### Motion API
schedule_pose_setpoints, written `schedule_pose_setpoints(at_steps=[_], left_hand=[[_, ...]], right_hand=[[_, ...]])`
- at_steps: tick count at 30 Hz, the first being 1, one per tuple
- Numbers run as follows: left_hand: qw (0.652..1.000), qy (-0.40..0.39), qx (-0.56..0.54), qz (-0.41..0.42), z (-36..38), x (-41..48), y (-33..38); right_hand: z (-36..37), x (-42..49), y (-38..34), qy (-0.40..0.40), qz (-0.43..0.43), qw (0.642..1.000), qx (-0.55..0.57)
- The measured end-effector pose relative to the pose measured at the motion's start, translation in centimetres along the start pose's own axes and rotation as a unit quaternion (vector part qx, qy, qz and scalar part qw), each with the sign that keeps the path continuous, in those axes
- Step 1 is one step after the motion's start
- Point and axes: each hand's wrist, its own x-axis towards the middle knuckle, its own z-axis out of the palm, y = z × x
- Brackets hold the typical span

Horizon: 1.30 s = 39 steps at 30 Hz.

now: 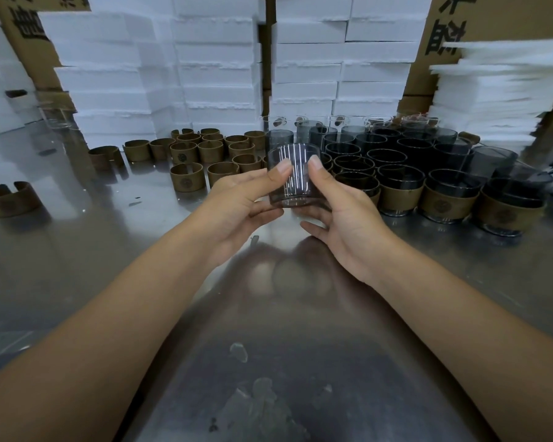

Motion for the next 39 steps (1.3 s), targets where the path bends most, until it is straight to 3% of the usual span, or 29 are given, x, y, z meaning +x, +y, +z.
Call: schedule_pose_setpoints(at_steps=[8,15,24,39], left_hand=[[0.996,-0.033,-0.087,-0.009,-0.36,0.04,0.11],[0.996,-0.055,-0.071,-0.013,-0.45,0.18,0.11],[0.999,0.023,0.024,0.0,-0.51,0.33,-0.04],[0.999,-0.035,0.025,0.012,-0.3,0.1,-0.17]], right_hand=[[-0.05,0.22,-0.21,0.026,0.012,0.999,0.046],[0.32,0.23,-0.01,0.022,-0.001,0.999,-0.028],[0.58,-0.24,-0.36,0.04,-0.025,0.999,-0.026],[0.33,-0.33,-0.35,0.006,-0.054,0.998,-0.014]])
